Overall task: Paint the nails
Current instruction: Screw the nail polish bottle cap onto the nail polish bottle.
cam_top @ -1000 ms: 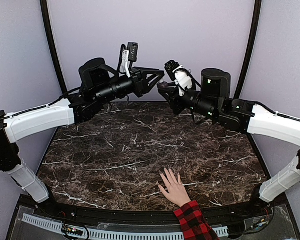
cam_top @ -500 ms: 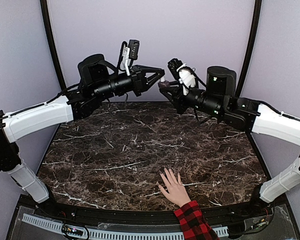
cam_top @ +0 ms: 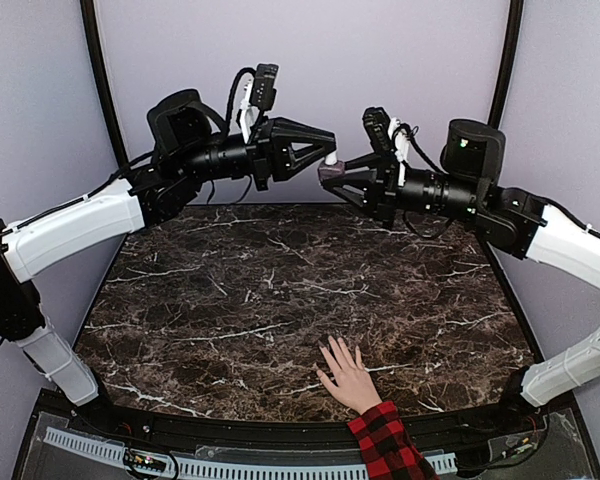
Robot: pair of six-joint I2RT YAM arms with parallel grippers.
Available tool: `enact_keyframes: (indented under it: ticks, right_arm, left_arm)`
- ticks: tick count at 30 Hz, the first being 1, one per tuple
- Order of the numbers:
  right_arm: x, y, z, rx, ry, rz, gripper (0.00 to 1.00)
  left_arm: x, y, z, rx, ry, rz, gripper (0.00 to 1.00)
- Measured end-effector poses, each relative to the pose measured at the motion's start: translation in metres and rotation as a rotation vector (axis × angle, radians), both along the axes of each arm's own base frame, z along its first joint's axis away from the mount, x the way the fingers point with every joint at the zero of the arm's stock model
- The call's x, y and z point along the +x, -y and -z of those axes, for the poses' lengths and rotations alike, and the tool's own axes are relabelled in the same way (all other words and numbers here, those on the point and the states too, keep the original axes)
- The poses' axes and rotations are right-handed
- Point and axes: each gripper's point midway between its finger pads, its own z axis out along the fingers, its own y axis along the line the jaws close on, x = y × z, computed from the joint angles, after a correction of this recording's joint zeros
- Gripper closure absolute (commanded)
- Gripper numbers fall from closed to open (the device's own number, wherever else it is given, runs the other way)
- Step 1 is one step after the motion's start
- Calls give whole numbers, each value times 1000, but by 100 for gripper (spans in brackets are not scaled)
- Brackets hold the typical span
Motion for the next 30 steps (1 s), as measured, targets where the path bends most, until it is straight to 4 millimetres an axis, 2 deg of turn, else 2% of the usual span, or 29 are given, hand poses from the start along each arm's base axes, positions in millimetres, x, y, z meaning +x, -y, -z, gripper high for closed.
enact_keyframes:
  ticks: [8, 14, 21, 25, 27, 28, 30]
  right_arm:
    - [-38, -2, 3, 13, -53, -278, 100]
    - [-55, -4, 7, 10, -84, -405, 100]
    - [-58, -3, 11, 6, -96, -423, 100]
    - [-50, -3, 13, 9, -90, -380, 100]
    - [-44, -3, 16, 13, -84, -343, 100]
    - [-42, -3, 17, 14, -82, -327, 100]
    - [-36, -2, 19, 17, -74, -292, 100]
  left_arm:
    - [-33, -1, 4, 19, 46, 205, 100]
    - [-50, -3, 9, 38, 61, 307, 98]
    - [-52, -4, 11, 52, 60, 309, 88]
    - [-41, -6, 10, 67, 44, 232, 85]
    - [-34, -8, 12, 85, 31, 168, 80]
    - [-31, -8, 12, 93, 29, 142, 67]
    - [-25, -9, 15, 113, 19, 80, 49]
